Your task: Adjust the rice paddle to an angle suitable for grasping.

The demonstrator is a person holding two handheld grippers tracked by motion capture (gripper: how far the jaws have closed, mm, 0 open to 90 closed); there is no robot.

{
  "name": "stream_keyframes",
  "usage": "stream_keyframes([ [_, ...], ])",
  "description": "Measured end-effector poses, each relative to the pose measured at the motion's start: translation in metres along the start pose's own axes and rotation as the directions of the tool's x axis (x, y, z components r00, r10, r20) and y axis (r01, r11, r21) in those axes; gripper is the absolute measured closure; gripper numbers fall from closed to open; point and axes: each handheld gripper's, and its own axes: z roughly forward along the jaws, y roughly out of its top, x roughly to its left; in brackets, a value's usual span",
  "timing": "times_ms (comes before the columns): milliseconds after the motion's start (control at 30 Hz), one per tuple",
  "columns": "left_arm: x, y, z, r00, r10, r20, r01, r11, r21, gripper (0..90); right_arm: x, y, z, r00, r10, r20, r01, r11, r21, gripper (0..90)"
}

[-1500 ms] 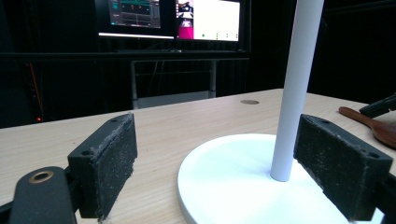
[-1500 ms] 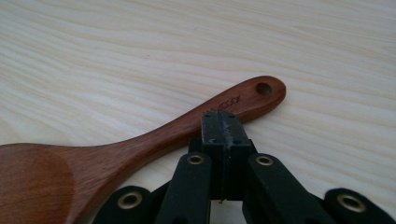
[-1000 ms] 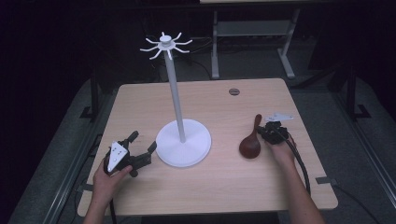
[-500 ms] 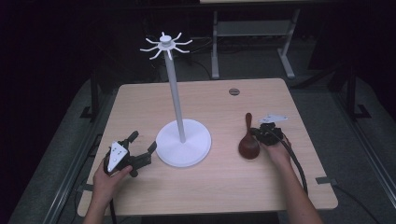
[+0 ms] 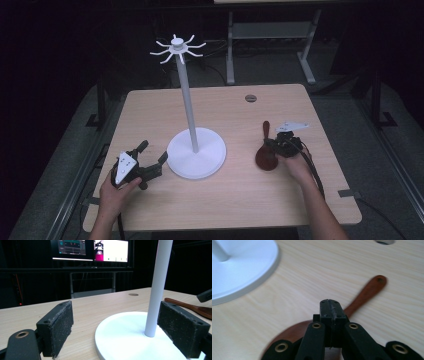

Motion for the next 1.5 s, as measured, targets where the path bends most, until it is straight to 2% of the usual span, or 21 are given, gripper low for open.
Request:
stream_keyframes([
  [33,0.000,0.000,0.000,1.0000,0.000,0.000,0.000,1.0000,0.000,12.9,0.008,0.002,0.002,0.9997,-0.018,-0.015,0.019,1.000,0.019,89.9],
  [167,0.000,0.000,0.000,1.0000,0.000,0.000,0.000,1.0000,0.000,12.9,0.019,0.004,0.007,0.9991,-0.027,-0.032,0.029,0.999,0.041,89.9],
  [300,0.000,0.000,0.000,1.0000,-0.001,0.000,0.001,1.0000,0.000,12.9,0.028,0.005,0.013,0.9973,-0.056,-0.049,0.059,0.996,0.065,89.9],
  [367,0.000,0.000,0.000,1.0000,0.000,0.001,0.000,1.0000,0.000,12.9,0.033,0.004,0.017,0.9974,-0.047,-0.055,0.052,0.995,0.089,89.9],
  [800,0.000,0.000,0.000,0.9999,-0.010,0.001,0.010,0.9999,-0.002,12.9,0.035,0.001,0.022,0.9969,-0.058,-0.053,0.065,0.989,0.135,89.9],
  [867,-0.001,0.000,0.000,0.9999,-0.012,0.001,0.012,0.9999,-0.004,12.9,0.034,0.000,0.022,0.9969,-0.064,-0.045,0.070,0.987,0.144,89.9],
  [1200,0.000,0.000,0.000,1.0000,-0.002,0.001,0.002,1.0000,0.000,12.9,0.017,-0.008,0.013,0.9995,-0.029,-0.014,0.031,0.989,0.142,89.9],
  [1500,0.000,0.000,0.000,1.0000,0.000,0.002,0.000,1.0000,-0.001,12.9,-0.004,-0.016,0.002,0.9994,0.030,0.016,-0.032,0.990,0.138,90.0],
])
